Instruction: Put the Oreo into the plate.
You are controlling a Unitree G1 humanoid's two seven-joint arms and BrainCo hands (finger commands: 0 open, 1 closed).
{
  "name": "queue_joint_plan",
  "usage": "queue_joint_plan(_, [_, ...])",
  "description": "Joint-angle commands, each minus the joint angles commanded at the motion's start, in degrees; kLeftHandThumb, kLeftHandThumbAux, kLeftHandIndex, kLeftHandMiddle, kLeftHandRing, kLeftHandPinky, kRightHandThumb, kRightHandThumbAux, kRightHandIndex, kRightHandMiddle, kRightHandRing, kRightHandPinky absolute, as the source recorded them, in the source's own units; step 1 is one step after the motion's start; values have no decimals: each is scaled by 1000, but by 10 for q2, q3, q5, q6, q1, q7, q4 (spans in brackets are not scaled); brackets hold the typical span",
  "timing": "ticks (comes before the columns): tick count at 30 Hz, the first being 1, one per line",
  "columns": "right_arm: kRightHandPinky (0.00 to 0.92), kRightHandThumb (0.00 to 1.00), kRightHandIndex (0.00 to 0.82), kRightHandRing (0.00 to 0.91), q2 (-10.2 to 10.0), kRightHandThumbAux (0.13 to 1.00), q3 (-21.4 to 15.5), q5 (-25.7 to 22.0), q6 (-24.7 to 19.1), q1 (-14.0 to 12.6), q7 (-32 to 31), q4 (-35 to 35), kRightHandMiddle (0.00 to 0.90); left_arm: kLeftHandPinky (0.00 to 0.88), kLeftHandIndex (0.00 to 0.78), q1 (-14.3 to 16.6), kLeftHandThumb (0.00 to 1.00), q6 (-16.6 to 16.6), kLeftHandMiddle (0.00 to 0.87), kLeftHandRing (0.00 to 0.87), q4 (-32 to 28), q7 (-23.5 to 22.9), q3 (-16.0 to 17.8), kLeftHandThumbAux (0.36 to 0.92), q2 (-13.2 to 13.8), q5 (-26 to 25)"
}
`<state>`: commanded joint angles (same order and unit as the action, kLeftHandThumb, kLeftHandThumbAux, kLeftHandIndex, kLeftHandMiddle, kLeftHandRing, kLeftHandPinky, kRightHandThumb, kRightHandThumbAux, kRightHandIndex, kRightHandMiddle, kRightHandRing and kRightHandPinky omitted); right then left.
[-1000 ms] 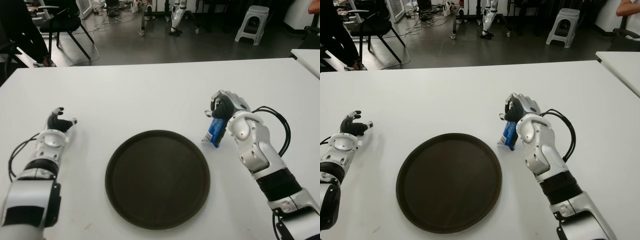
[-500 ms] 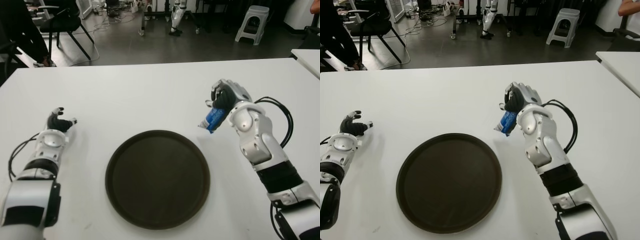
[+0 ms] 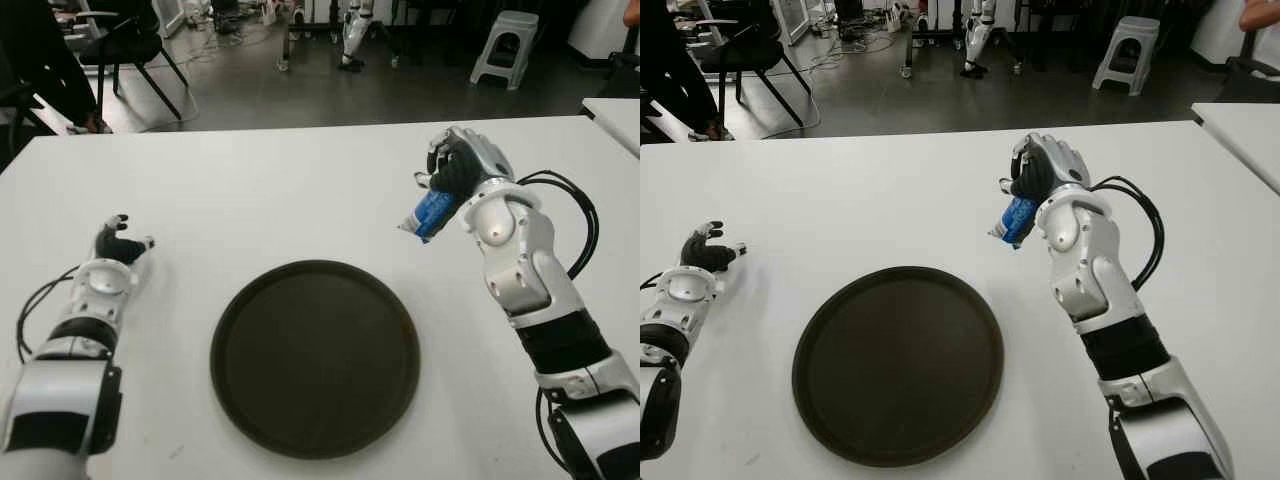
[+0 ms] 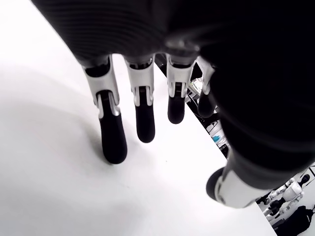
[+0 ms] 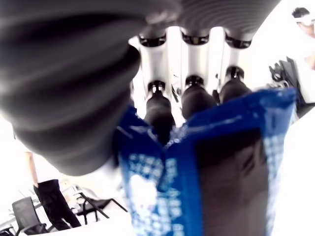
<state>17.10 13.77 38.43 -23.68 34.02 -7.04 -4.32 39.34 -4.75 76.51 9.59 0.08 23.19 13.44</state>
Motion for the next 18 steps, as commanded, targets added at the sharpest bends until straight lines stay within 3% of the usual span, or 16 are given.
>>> queue_joint_plan(18, [781,352,656,797,-12,836,-19,-13,10,21,15,-1,804,190,42,-1,220,-2,128,170,0,-6,0,766,1,-4])
